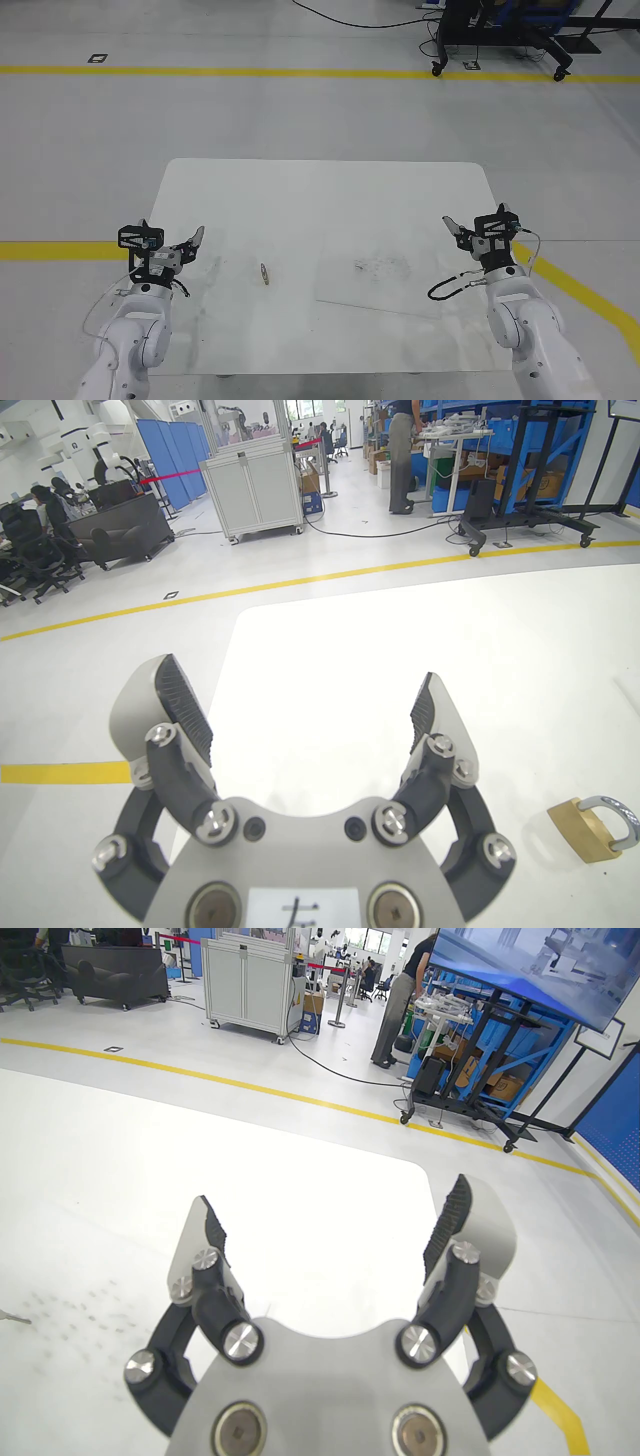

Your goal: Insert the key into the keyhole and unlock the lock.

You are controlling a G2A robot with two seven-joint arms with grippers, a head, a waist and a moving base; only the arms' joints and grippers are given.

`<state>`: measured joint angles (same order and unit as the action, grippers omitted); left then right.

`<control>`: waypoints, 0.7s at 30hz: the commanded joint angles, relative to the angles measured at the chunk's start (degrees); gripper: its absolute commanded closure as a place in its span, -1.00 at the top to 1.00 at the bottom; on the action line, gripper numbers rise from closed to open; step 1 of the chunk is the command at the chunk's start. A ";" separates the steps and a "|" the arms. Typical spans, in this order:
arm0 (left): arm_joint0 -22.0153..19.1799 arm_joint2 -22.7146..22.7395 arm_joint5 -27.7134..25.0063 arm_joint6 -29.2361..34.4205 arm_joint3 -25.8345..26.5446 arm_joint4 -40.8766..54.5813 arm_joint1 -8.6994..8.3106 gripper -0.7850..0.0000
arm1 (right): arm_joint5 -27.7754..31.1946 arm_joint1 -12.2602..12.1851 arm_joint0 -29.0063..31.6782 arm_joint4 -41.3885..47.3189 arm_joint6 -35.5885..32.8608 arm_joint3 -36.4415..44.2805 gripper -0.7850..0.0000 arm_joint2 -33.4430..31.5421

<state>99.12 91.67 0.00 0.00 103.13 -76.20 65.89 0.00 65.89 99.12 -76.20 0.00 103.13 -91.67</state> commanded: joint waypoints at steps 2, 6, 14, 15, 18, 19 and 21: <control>0.00 0.00 0.00 0.00 0.00 0.00 0.00 1.00 | 0.00 0.00 0.00 0.00 0.00 0.00 1.00 0.00; 0.00 0.00 0.00 0.00 0.00 0.00 0.00 1.00 | 0.00 0.00 0.00 0.00 0.00 0.00 1.00 0.00; 0.00 0.00 0.00 0.00 0.00 0.00 0.00 1.00 | 1.82 0.12 -2.13 -2.56 -2.30 -0.66 1.00 2.85; 0.00 0.00 0.00 0.00 0.00 0.00 0.00 1.00 | 3.86 0.15 -3.27 -2.84 -3.68 -0.76 1.00 4.22; 0.00 0.00 0.00 0.00 0.00 0.00 0.00 1.00 | 10.24 0.41 -7.61 -1.75 -7.60 -2.05 1.00 8.89; 0.00 0.00 0.00 0.00 0.00 0.00 0.00 1.00 | 11.11 0.56 -9.17 -1.63 -8.63 -2.72 1.00 10.28; 0.00 0.00 0.00 0.00 0.00 0.00 0.00 1.00 | 13.54 0.90 -11.87 -0.83 -11.48 -3.74 1.00 13.57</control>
<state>99.12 91.67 0.00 0.00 103.13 -76.20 65.89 12.50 66.63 88.73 -77.61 -9.89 99.89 -79.76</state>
